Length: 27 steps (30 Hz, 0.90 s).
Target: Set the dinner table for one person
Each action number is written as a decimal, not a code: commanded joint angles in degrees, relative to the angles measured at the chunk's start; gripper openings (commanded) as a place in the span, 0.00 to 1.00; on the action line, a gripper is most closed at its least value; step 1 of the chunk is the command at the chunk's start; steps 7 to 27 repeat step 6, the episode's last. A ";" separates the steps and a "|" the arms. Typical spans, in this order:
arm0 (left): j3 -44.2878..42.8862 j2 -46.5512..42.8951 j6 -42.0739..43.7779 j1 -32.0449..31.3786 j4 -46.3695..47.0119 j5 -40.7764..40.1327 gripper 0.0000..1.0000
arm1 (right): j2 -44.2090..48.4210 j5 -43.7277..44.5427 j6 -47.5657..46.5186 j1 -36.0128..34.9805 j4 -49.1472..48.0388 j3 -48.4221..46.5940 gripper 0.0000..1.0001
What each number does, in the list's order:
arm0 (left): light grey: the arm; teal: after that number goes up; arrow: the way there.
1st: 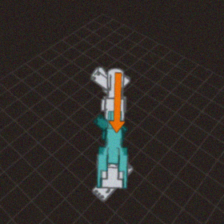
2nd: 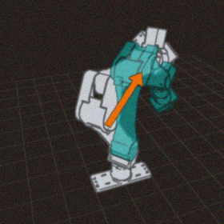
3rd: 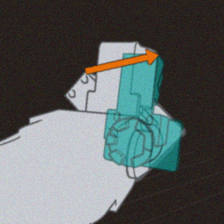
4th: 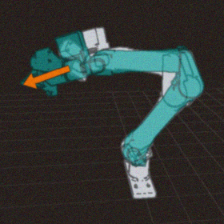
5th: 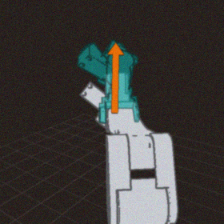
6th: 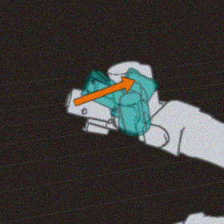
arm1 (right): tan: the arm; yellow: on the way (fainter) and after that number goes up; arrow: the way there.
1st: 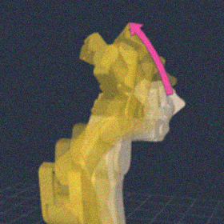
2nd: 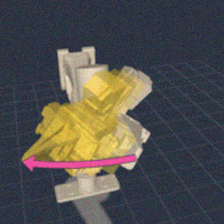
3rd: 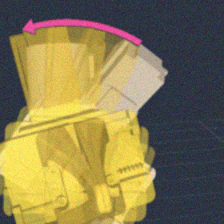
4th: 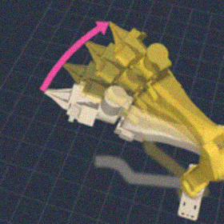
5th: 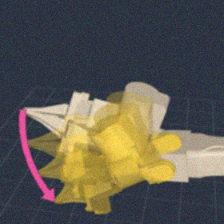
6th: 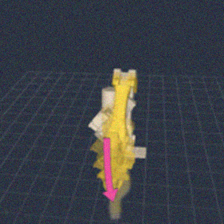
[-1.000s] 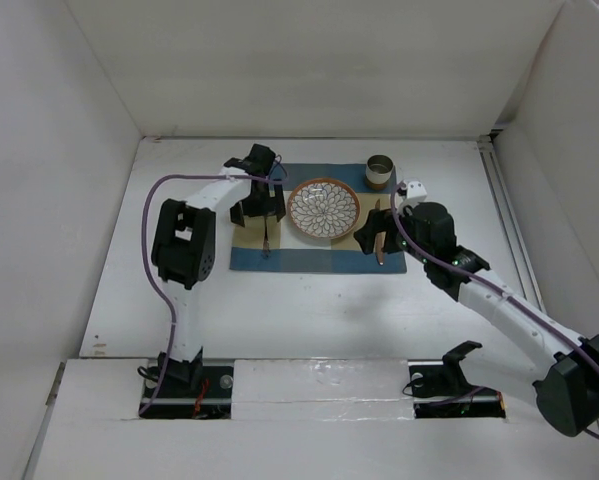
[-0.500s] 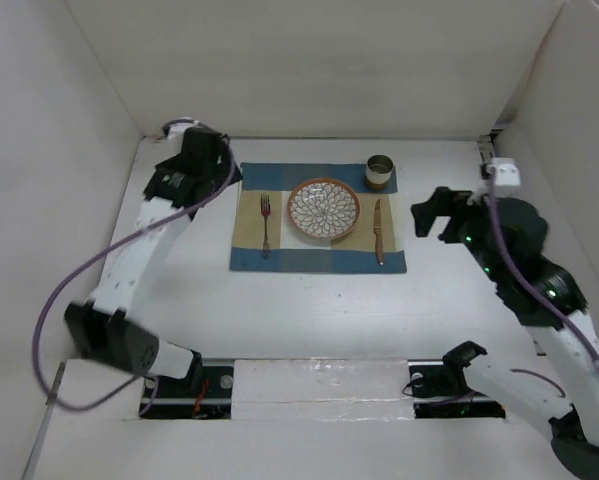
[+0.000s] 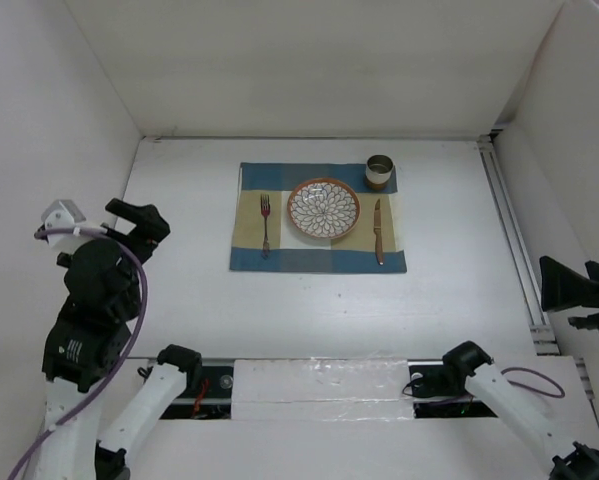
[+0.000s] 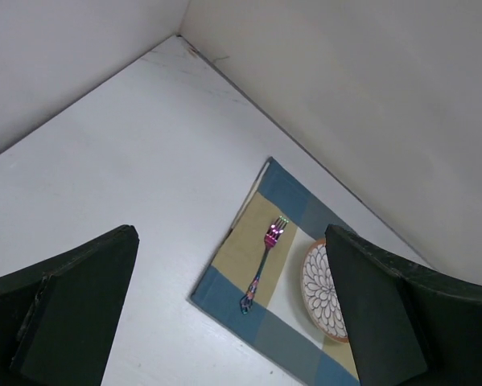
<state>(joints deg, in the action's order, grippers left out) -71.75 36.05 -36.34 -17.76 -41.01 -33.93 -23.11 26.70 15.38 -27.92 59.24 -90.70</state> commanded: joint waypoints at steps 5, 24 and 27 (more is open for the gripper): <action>3.10 -3.27 -2.33 0.00 -1.70 -1.57 1.00 | -1.14 1.69 -1.14 -0.82 4.83 -0.54 1.00; 3.10 -3.27 -2.33 0.00 -1.70 -1.57 1.00 | -1.67 1.69 -1.14 -0.82 4.83 -0.54 1.00; 3.10 -3.27 -2.33 0.00 -1.70 -1.57 1.00 | -1.67 1.69 -1.14 -0.82 4.83 -0.54 1.00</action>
